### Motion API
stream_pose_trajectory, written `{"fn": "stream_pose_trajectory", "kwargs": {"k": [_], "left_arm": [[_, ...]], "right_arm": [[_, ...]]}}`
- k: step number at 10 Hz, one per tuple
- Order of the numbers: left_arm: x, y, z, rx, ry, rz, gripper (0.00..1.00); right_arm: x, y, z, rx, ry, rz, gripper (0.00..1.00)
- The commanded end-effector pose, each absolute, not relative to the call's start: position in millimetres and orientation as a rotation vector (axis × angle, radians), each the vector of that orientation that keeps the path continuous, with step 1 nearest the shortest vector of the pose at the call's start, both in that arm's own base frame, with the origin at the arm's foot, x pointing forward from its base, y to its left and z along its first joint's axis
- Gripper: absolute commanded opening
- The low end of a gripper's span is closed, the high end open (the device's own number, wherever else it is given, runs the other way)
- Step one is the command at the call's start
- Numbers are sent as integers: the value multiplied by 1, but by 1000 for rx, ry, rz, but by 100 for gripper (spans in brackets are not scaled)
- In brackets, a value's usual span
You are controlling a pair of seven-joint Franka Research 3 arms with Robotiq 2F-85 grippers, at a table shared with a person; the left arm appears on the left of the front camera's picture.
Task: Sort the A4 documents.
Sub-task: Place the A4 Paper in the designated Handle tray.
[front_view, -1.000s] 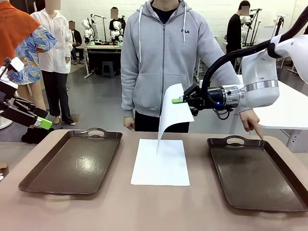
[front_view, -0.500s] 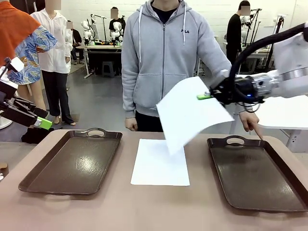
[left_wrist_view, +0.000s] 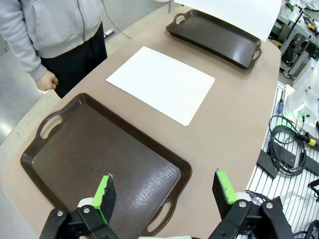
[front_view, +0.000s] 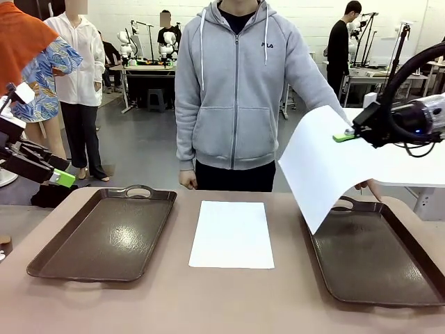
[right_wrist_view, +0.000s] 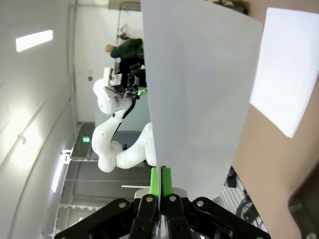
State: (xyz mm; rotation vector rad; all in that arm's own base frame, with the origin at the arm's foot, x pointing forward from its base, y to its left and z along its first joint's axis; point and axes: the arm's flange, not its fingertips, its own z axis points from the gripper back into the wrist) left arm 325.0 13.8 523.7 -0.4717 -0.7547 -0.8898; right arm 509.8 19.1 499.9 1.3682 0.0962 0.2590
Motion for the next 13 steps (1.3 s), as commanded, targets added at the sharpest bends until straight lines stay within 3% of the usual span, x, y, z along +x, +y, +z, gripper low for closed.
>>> {"fn": "stream_pose_trajectory", "kwargs": {"k": [1, 6, 9, 13], "left_arm": [[326, 16, 522, -488, -767, -908, 100], [326, 16, 522, -488, -767, -908, 100], [326, 16, 522, -488, -767, -908, 100], [326, 16, 522, -488, -767, -908, 100]], "right_arm": [[497, 8, 477, 1335, 36, 204, 1], [496, -29, 416, 1298, -29, 116, 1], [511, -50, 379, 1394, 51, 95, 1], [526, -74, 369, 1376, 213, 117, 1]]}}
